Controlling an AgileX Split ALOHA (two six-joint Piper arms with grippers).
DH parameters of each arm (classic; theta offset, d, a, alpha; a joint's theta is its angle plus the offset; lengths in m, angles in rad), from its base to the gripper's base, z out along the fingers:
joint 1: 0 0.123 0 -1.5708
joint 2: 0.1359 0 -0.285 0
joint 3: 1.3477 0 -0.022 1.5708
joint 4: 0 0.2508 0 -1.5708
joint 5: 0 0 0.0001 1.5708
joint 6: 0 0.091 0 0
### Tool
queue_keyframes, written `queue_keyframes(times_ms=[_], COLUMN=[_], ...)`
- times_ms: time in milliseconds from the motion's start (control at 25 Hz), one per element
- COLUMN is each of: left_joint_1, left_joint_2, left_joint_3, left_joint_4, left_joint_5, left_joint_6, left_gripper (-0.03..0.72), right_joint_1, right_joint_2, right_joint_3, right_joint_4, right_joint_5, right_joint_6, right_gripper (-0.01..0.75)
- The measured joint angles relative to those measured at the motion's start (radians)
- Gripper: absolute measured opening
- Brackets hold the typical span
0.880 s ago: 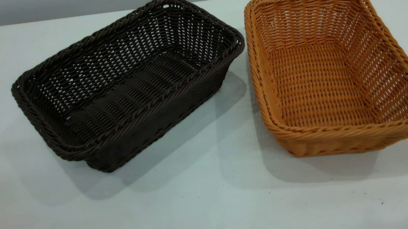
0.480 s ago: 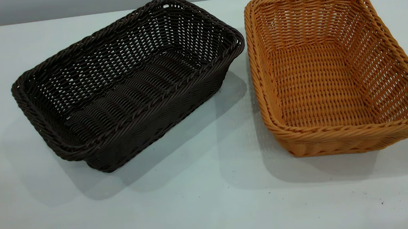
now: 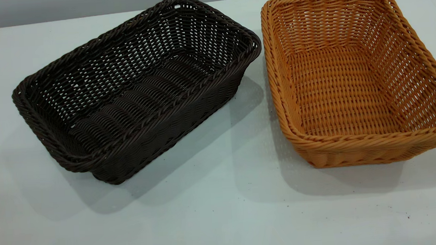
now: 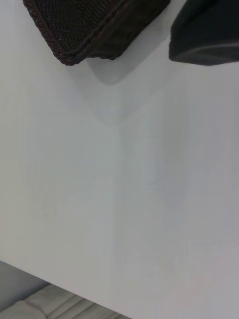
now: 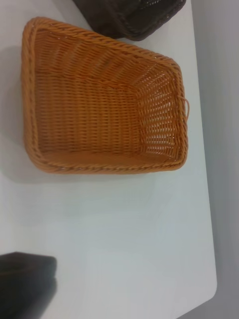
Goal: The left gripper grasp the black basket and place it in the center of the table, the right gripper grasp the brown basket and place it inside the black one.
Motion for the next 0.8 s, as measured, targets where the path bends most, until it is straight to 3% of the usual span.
queue_keyframes(times_ms=[800], left_joint_1=[0.0], left_joint_2=[0.0], left_joint_3=[0.001], left_joint_4=[-0.034], left_joint_5=[-0.001], left_joint_6=[0.0], left_gripper=[-0.001], right_joint_1=[0.0], right_joint_2=[0.0], right_joint_3=[0.0], right_joint_4=[0.005], right_joint_5=[0.0], right_joint_6=[0.006], right_gripper=[0.004])
